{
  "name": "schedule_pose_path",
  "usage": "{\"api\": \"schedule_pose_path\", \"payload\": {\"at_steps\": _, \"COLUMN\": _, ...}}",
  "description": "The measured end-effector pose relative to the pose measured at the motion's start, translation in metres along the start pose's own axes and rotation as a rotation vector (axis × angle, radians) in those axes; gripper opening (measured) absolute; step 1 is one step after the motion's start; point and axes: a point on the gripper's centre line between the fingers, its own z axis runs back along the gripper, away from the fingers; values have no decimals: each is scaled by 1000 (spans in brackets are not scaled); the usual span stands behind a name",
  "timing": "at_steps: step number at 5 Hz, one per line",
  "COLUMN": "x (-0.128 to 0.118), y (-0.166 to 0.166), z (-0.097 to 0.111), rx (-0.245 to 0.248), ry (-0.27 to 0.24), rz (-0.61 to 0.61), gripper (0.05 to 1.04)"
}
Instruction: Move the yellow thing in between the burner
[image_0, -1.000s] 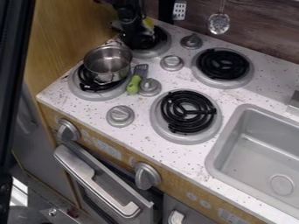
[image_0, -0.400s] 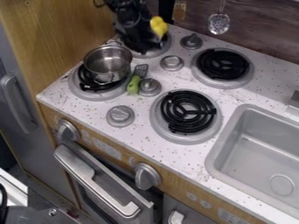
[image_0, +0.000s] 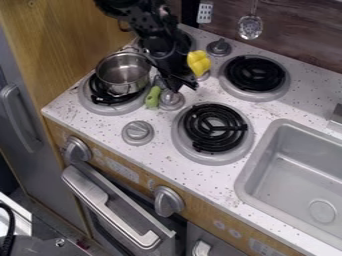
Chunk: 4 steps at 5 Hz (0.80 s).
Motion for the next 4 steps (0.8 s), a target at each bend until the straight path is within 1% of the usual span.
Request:
{"api": "schedule_pose_path", "payload": {"at_steps": 1, "x": -6, "y": -15, "z": -18, "rx": -19, "ry": 52, "rz": -23, "gripper": 77}}
{"api": "schedule_pose_path", "payload": {"at_steps": 2, "x": 3, "y": -15, "z": -29, "rx": -10, "ry": 55, "rz": -11, "gripper": 77}}
{"api": "schedule_pose_path", "payload": {"at_steps": 3, "x": 10, "y": -11, "z": -42, "rx": 2, "ry": 71, "rz": 13, "gripper": 77}}
{"api": "schedule_pose_path", "payload": {"at_steps": 4, "x": 17, "y": -8, "z": -45, "rx": 3, "ry": 73, "rz": 42, "gripper": 94}}
